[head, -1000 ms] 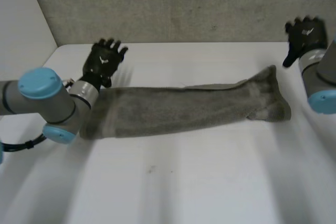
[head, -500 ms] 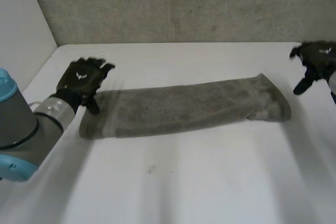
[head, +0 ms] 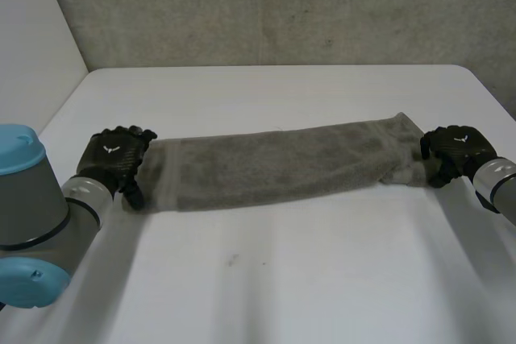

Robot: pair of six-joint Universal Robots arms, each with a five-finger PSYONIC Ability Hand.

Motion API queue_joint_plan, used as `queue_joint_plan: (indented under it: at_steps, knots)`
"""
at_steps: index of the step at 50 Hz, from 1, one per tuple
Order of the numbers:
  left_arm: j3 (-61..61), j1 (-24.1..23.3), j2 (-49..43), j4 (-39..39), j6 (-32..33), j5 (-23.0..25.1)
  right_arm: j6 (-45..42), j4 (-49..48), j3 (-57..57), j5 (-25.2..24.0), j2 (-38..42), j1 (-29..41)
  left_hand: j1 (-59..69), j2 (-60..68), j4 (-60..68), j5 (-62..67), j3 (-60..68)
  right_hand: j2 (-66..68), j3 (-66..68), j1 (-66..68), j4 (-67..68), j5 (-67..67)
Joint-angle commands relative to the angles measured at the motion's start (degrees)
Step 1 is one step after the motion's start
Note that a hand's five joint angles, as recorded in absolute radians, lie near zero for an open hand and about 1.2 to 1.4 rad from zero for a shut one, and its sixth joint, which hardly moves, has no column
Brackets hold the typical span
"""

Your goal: Fold the towel.

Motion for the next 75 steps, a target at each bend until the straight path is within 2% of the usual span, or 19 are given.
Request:
queue_joint_plan:
  at_steps: [1, 3, 6, 7, 14, 24, 33, 45, 46, 49, 54, 59, 65, 66, 67, 68, 69, 70, 75]
  knots:
    - [-0.38, -0.75, -0.39, 0.18, 0.05, 0.04, -0.12, -4.48, -0.57, 0.45, 1.53, 0.13, -0.38, -0.07, -0.15, -1.50, -0.09, 18.29, 18.06, 17.66, 18.10, 20.36]
    - [-0.47, -0.75, -0.48, 0.18, 0.05, 0.04, -0.21, -6.14, -1.01, 0.71, 2.50, 0.13, -0.38, -0.07, -0.15, -1.50, -0.09, 30.00, 29.78, 29.37, 29.81, 32.07]
    - [-0.47, -0.84, -0.39, 0.18, 0.05, 0.04, -0.21, -6.68, -1.36, 0.71, 3.12, 0.13, -0.38, -0.07, -0.15, -1.50, -0.09, 34.10, 33.88, 33.47, 33.91, 36.17]
    - [-0.47, -0.84, -0.39, 0.18, -0.04, 0.04, -0.29, -6.94, -1.71, 0.71, 3.64, -0.05, -0.38, -0.07, -0.15, -1.50, -0.09, 42.03, 41.81, 41.40, 41.85, 44.11]
    - [-0.56, -1.10, -0.31, 0.01, 0.05, -0.05, -2.58, -6.33, -1.36, 0.80, 2.24, -3.74, -0.55, -0.24, -0.32, -1.67, -0.26, 42.11, 41.89, 41.48, 41.93, 44.19]
    - [-1.88, -1.45, 0.57, 0.09, 0.05, -0.05, -18.46, -3.69, -1.53, 0.72, -4.61, -16.91, -0.55, -0.24, -0.32, -1.67, -0.26, 42.11, 41.89, 41.48, 41.93, 44.19]
    - [-1.96, -1.89, 2.06, 0.09, 0.05, -0.40, -21.56, -3.95, -3.39, 0.63, -8.31, -16.40, -0.55, -0.24, -0.32, -1.67, -0.26, 42.11, 41.89, 41.48, 41.93, 44.19]
    - [-2.75, -1.98, 5.41, 0.09, -0.04, -0.49, -17.70, -9.13, -3.65, 0.01, -13.14, 12.04, -0.55, -0.24, -0.32, -1.67, -0.26, 42.11, 41.89, 41.48, 41.93, 44.19]
    - [-2.75, -2.24, 5.67, 0.09, -0.04, -0.49, -16.91, -9.75, -3.39, 0.01, -12.53, 16.00, -0.55, -0.24, -0.32, -1.67, -0.26, 42.11, 41.89, 41.48, 41.93, 44.19]
    - [-2.49, -2.77, 6.02, 0.09, -0.04, -0.49, -16.12, -10.19, -2.95, -0.08, -11.91, 19.64, -0.55, -0.24, -0.32, -1.67, -0.26, 42.11, 41.89, 41.48, 41.93, 44.19]
    - [-1.88, -3.30, 6.02, 0.18, -0.13, -0.58, -15.32, -9.76, -2.42, -0.60, -4.28, 31.65, -0.55, -0.24, -0.32, -1.67, -0.26, 42.11, 41.89, 41.48, 41.93, 44.19]
    - [-0.83, -4.18, 5.93, 0.79, -0.13, -0.58, -15.32, -9.75, -0.76, -2.71, -1.11, 35.72, -0.55, -0.24, -0.32, -1.67, -0.26, 42.11, 41.89, 41.48, 41.93, 44.19]
    - [2.60, -6.28, 4.80, 1.24, -0.13, -0.66, -15.06, -9.58, -0.49, -3.33, -0.31, 36.16, -0.38, -0.07, -0.15, -1.50, -0.09, 42.11, 41.89, 41.48, 41.93, 44.19]
    - [3.91, -7.16, 4.18, 1.50, -0.13, -0.67, -14.89, -9.23, -0.31, -3.33, -0.49, 35.82, -0.38, -0.07, -0.15, -1.50, -0.09, 35.35, 35.12, 34.71, 35.16, 37.42]
    - [3.92, -7.17, 4.18, 1.50, -0.13, -0.67, -14.36, -8.79, -0.14, -3.24, -0.92, 35.64, -0.38, -0.07, -0.15, -1.50, -0.09, 9.47, 9.24, 8.83, 9.28, 11.54]
    - [5.40, -8.39, 3.13, 1.85, -0.13, -0.67, -14.36, -8.79, -0.13, -3.24, -0.93, 35.64, -0.21, 0.09, 0.02, -1.34, 0.07, 9.21, 8.98, 8.58, 9.02, 11.28]
    - [5.42, -8.40, 3.12, 1.85, -0.13, -0.67, -13.23, -8.18, -0.13, -2.81, -1.45, 35.46, -0.21, 0.10, 0.02, -1.33, 0.07, -22.27, -22.49, -22.90, -22.46, -20.20]
    - [7.16, -9.70, 2.08, 2.20, -0.13, -0.67, -11.56, -7.30, -0.13, -2.63, -2.41, 34.94, -0.21, 0.10, 0.02, -1.33, 0.07, -27.89, -28.11, -28.52, -28.07, -25.81]
    - [14.37, -14.01, -2.67, 5.18, -1.70, -0.75, -0.25, -3.27, 0.21, -2.45, -8.20, 29.24, -0.04, 0.26, 0.19, -1.17, 0.24, -27.89, -28.11, -28.52, -28.07, -25.81]
